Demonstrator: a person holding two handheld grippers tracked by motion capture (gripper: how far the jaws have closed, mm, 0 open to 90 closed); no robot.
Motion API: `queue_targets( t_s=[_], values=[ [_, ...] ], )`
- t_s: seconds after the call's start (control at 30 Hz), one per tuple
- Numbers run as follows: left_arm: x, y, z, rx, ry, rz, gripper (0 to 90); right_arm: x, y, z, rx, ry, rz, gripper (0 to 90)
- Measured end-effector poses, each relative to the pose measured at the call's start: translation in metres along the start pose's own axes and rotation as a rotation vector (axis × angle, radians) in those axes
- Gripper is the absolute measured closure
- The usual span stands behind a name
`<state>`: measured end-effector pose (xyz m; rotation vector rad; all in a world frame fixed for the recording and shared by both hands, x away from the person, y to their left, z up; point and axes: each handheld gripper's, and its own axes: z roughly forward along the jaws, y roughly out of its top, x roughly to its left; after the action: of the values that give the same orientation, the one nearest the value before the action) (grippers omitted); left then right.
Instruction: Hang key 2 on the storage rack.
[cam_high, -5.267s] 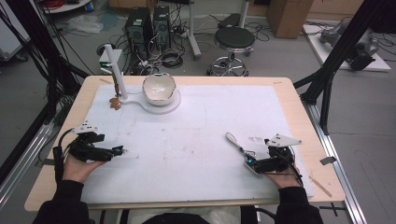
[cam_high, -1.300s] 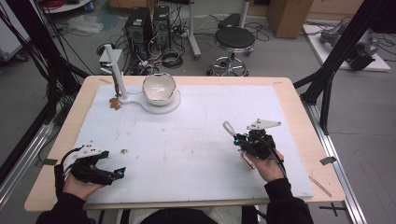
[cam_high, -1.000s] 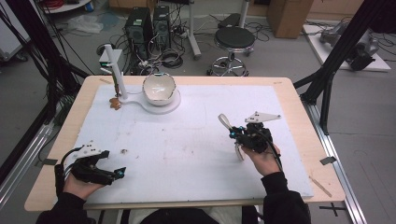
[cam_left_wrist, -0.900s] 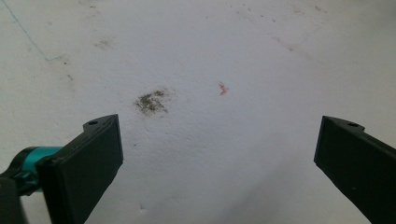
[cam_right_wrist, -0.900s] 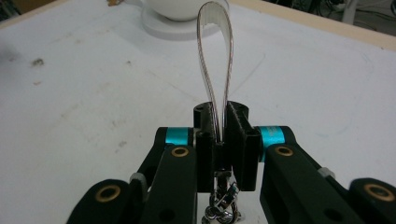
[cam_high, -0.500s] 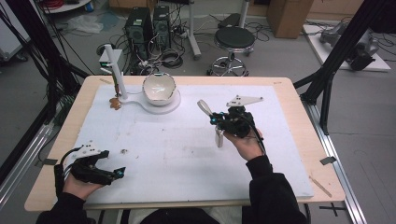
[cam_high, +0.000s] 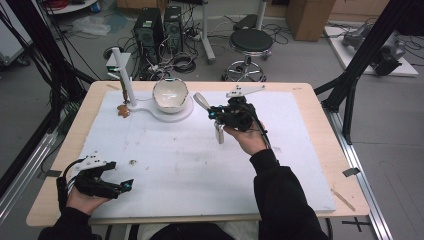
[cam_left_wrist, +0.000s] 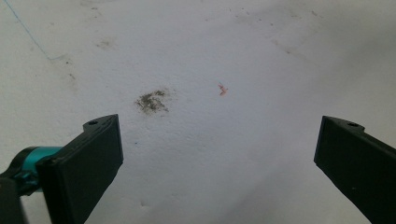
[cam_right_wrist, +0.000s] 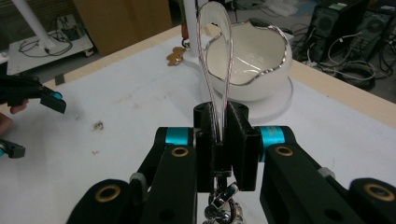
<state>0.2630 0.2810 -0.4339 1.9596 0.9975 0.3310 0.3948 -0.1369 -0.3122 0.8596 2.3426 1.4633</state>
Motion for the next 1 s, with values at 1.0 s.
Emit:
queue_targets(
  t_s=[1.0],
  values=[
    [0.002, -0.002, -0.002, -0.014, -0.009, -0.003, 1.7, 0.009, 0.057, 0.072, 0.004, 0.107, -0.037, 82.0]
  ],
)
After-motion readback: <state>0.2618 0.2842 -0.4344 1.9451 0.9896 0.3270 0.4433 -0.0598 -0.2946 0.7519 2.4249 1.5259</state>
